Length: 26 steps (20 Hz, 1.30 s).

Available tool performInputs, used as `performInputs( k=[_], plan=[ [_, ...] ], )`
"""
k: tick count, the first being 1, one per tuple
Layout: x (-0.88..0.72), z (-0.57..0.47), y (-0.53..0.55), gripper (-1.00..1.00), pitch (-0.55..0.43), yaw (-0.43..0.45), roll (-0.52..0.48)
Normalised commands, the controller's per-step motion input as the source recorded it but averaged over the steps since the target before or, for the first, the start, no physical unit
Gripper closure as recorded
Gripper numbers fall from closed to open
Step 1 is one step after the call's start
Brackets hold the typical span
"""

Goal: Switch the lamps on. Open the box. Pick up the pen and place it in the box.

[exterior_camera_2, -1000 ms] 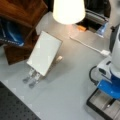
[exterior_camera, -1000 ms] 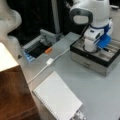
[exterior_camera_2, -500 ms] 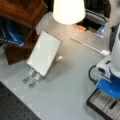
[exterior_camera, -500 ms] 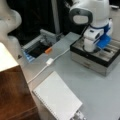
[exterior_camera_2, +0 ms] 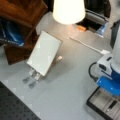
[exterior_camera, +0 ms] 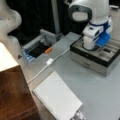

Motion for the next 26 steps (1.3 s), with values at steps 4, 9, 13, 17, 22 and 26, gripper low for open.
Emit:
performInputs(
  k=[4,9,13,17,22,26],
  plan=[
    [-0.11,0.2,-0.2,-1.0,0.031,0.014,-0.131],
    [-0.07,0.11,-0.27,-1.0,0.041,0.051,-0.116],
    [-0.04,0.03,-0.36,-1.0,0.026,0.092,-0.092],
    [-0.08,0.03,-0.37,-1.0,-0.001,0.128,-0.064],
    [-0.19,0.1,-0.64,-1.0,-0.018,0.189,-0.046],
    [-0.24,0.06,-0.71,-1.0,-0.059,0.18,0.005]
  ],
)
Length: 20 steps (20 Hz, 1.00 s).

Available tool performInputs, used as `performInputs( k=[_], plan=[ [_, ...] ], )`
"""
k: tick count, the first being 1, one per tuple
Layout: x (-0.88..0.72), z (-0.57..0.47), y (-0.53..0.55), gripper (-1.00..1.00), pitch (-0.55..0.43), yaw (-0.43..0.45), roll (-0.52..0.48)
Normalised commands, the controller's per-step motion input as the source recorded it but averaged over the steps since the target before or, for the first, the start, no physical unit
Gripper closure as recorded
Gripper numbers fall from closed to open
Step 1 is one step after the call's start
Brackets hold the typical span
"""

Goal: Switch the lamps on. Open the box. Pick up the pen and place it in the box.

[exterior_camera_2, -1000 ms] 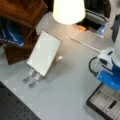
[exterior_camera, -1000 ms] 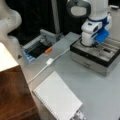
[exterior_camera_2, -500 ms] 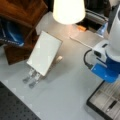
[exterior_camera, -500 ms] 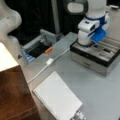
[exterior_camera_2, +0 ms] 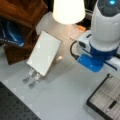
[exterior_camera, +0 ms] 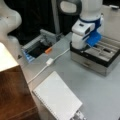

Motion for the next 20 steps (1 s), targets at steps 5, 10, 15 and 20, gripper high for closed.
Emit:
performInputs(
  k=[5,10,15,20],
  plan=[
    [-0.23,-0.08,-0.46,-1.0,-0.108,0.102,0.046],
    [-0.21,-0.1,-0.35,-1.0,-0.143,0.011,0.005],
    [-0.26,-0.04,-0.33,-1.0,-0.146,0.066,0.004],
    [-0.26,0.02,-0.25,-1.0,-0.066,0.006,-0.039]
  ],
)
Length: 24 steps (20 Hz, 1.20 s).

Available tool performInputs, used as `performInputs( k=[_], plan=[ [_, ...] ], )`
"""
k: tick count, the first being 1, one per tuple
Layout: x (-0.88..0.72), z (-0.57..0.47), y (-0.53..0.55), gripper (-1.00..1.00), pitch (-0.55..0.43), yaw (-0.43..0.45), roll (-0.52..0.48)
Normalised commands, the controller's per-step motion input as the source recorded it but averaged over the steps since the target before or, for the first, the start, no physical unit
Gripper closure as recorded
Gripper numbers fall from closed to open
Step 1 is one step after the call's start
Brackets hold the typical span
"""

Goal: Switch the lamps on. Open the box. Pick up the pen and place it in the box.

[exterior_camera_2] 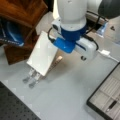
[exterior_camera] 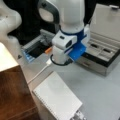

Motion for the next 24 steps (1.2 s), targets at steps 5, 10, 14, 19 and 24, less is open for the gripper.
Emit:
performInputs(
  k=[5,10,14,19,24],
  plan=[
    [-0.15,0.01,-0.08,-1.0,-0.039,0.045,-0.105],
    [-0.04,-0.02,0.01,-1.0,-0.027,0.039,-0.086],
    [0.01,-0.06,0.05,-1.0,-0.053,0.021,-0.067],
    [0.05,-0.11,0.06,-1.0,-0.082,0.023,-0.05],
    [0.04,-0.13,0.11,-1.0,-0.095,-0.005,-0.067]
  ],
)
